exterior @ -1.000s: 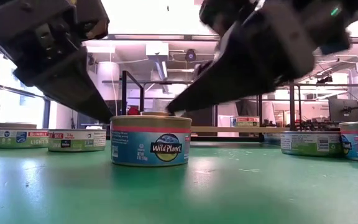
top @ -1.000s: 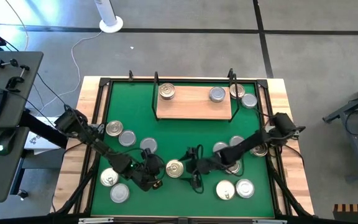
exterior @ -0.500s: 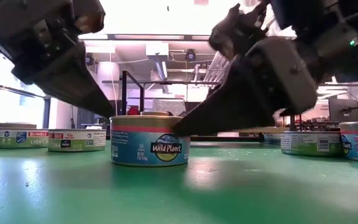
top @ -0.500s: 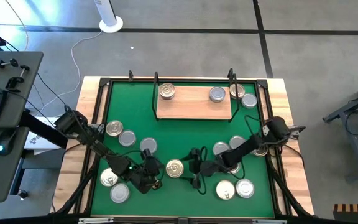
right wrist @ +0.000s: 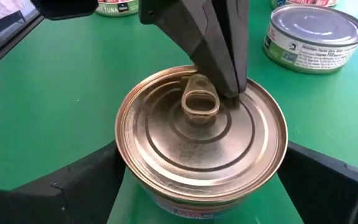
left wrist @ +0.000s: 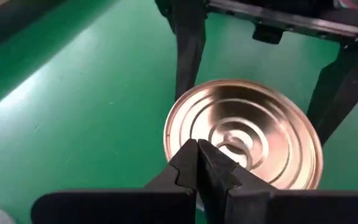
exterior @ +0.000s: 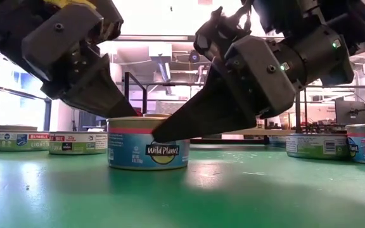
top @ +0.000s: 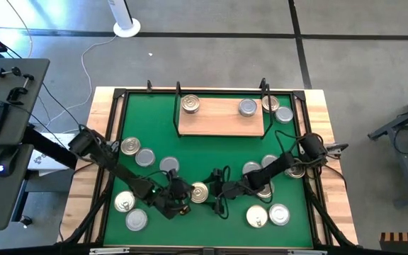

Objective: Stack canned seafood by type on shelf
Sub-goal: Put the blue/pink tuna can on the shelf

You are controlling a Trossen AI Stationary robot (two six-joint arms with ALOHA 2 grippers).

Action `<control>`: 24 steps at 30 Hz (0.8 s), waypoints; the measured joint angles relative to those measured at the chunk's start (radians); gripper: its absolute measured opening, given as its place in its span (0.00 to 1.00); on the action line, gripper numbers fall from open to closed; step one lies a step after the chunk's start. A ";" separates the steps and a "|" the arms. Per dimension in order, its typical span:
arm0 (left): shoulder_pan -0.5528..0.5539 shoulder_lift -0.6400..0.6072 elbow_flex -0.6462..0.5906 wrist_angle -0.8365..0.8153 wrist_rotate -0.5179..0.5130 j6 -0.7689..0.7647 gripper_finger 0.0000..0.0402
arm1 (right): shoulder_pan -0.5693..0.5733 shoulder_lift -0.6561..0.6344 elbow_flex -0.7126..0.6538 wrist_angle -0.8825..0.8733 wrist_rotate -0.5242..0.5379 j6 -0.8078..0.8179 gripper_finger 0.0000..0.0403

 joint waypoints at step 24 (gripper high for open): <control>-0.114 -0.239 -0.002 -0.335 -0.037 -0.082 0.00 | 0.019 0.000 -0.001 -0.116 0.064 0.104 0.75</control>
